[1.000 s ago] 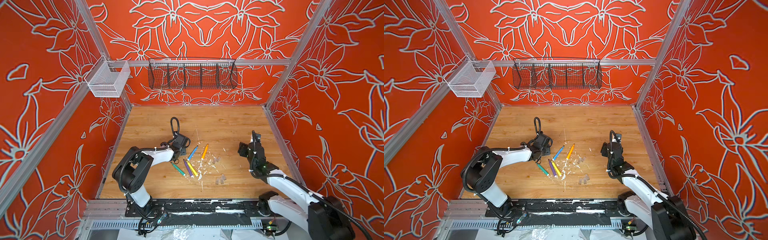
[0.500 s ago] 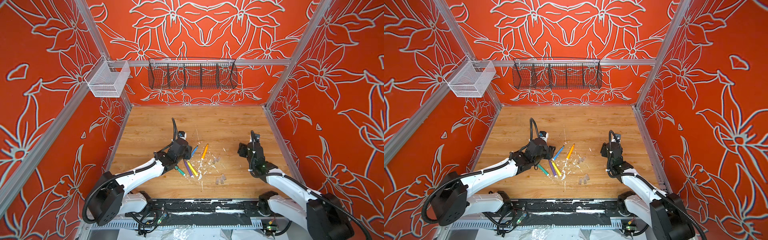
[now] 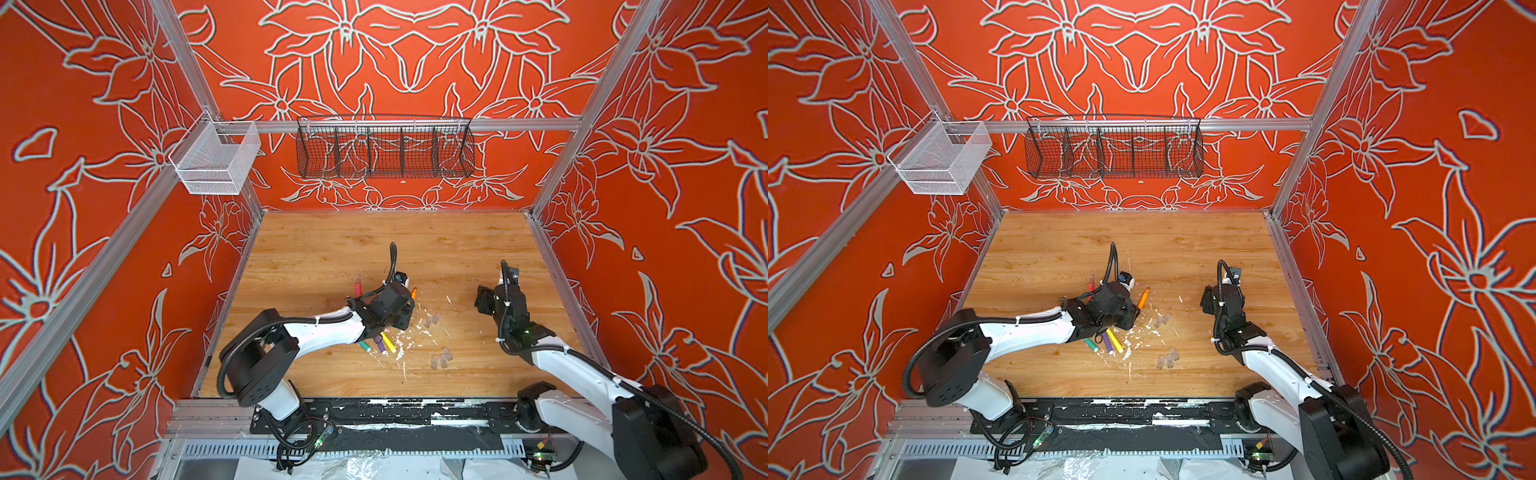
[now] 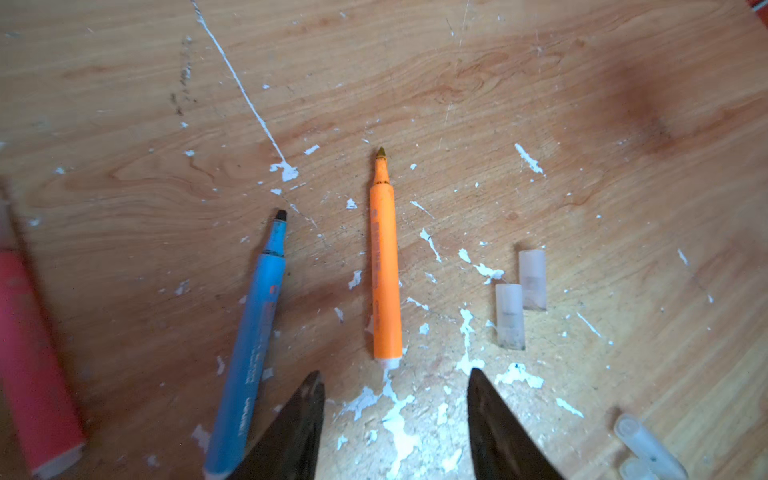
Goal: Insert the pens into the pen caps
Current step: 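Move the left gripper over the orange marker and close on it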
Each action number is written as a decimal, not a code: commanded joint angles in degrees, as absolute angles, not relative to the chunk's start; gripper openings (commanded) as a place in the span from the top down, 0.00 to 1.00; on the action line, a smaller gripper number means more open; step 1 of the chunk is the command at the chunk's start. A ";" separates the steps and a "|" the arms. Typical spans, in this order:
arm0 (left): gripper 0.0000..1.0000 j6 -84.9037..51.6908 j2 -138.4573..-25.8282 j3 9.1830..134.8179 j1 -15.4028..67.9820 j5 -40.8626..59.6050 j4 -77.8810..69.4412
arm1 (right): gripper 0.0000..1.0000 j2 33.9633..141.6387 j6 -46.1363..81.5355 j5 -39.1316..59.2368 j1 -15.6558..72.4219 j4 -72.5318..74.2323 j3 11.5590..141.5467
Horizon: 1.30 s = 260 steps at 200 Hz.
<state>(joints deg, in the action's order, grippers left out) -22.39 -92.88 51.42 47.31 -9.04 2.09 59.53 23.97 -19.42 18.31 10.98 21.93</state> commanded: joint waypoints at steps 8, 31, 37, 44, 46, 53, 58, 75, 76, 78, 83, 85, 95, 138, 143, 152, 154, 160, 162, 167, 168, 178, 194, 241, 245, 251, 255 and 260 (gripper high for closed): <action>0.49 -23.09 -98.67 57.00 47.37 -8.46 6.52 | 0.28 59.03 23.21 -19.40 18.22 11.16 22.85; 0.52 -22.96 -102.79 60.18 47.50 -8.44 8.93 | 0.28 59.59 23.05 -19.12 18.28 10.81 23.37; 0.53 -23.04 -103.64 60.96 47.55 -8.52 9.72 | 0.28 59.61 23.03 -18.94 18.28 10.81 23.38; 0.55 -23.19 -104.51 61.90 47.63 -8.96 10.98 | 0.28 59.59 22.95 -18.87 18.26 10.88 23.38; 0.55 -23.31 -104.68 62.17 47.70 -9.07 11.38 | 0.28 59.59 23.01 -18.85 18.23 10.85 23.38; 0.56 -23.52 -105.35 63.08 47.75 -9.83 12.86 | 0.28 59.54 23.02 -18.90 18.28 10.90 23.27; 0.58 -23.62 -105.72 63.69 47.81 -10.39 13.99 | 0.28 59.59 23.03 -18.90 18.26 10.90 23.29; 0.59 -23.97 -106.52 64.92 47.90 -12.08 16.61 | 0.28 59.83 23.12 -19.15 18.23 10.90 23.37; 0.59 -23.94 -106.56 64.94 47.90 -12.15 16.65 | 0.28 59.84 23.12 -19.16 18.21 10.90 23.37; 0.59 -23.96 -106.64 64.99 47.90 -12.27 16.75 | 0.28 59.83 23.16 -19.12 18.22 10.90 23.38; 0.59 -23.95 -106.85 65.16 47.90 -12.47 17.10 | 0.28 59.87 23.17 -19.17 18.28 10.90 23.51; 0.59 -23.92 -106.91 65.24 47.90 -12.54 17.22 | 0.28 59.94 23.15 -19.16 18.28 10.90 23.54; 0.59 -23.90 -107.42 65.66 47.90 -12.59 17.77 | 0.28 59.99 23.12 -19.06 18.25 10.76 23.55; 0.62 -23.65 -111.71 68.82 47.90 -11.87 20.04 | 0.28 59.69 23.03 -18.89 18.28 10.81 23.38; 0.62 -23.64 -112.18 69.25 47.90 -11.87 20.43 | 0.28 59.68 23.03 -18.90 18.28 10.81 23.38; 0.63 -23.65 -112.89 69.81 47.90 -11.87 21.03 | 0.28 59.68 23.03 -18.90 18.28 10.81 23.38; 0.64 -23.67 -112.97 69.92 47.90 -11.87 21.08 | 0.28 59.68 23.03 -18.90 18.28 10.81 23.38; 0.66 -23.70 -113.30 70.19 47.90 -11.70 21.26 | 0.28 59.68 23.03 -18.83 18.26 10.81 23.38; 0.67 -23.68 -113.31 70.26 47.90 -11.69 21.27 | 0.28 59.68 23.03 -18.86 18.28 10.81 23.38; 0.69 -23.65 -113.44 70.38 47.90 -11.61 21.35 | 0.28 59.68 23.03 -18.77 18.27 10.81 23.38; 0.69 -23.69 -113.45 70.39 47.90 -11.61 21.35 | 0.28 59.68 22.98 -18.79 18.28 10.81 23.38; 0.72 -23.56 -113.45 70.40 47.90 -11.30 21.20 | 0.28 59.68 23.03 -18.85 18.21 10.81 23.38; 0.78 -23.50 -113.53 70.40 47.90 -11.08 21.25 | 0.28 59.68 23.03 -18.88 18.28 10.81 23.38; 0.96 -23.48 -113.13 70.38 47.90 -11.69 21.80 | 0.28 59.55 23.03 -18.81 18.28 10.81 23.38; 0.97 -23.41 -112.91 70.40 47.83 -11.69 21.80 | 0.28 59.59 23.03 -18.81 18.28 10.81 23.38; 0.98 -23.25 -112.51 70.48 47.81 -11.82 21.88 | 0.28 59.62 23.03 -18.78 18.28 10.82 23.38; 0.99 -23.14 -112.15 70.49 47.81 -11.98 22.01 | 0.28 59.67 23.02 -18.80 18.28 10.81 23.38; 1.00 -23.08 -111.37 70.44 47.81 -12.12 22.21 | 0.28 59.66 23.11 -18.89 18.26 10.81 23.38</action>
<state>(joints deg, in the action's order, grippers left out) -23.35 -111.63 70.72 47.68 -11.53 18.33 59.68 23.94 -19.35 18.31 10.98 21.96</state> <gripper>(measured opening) 0.116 0.723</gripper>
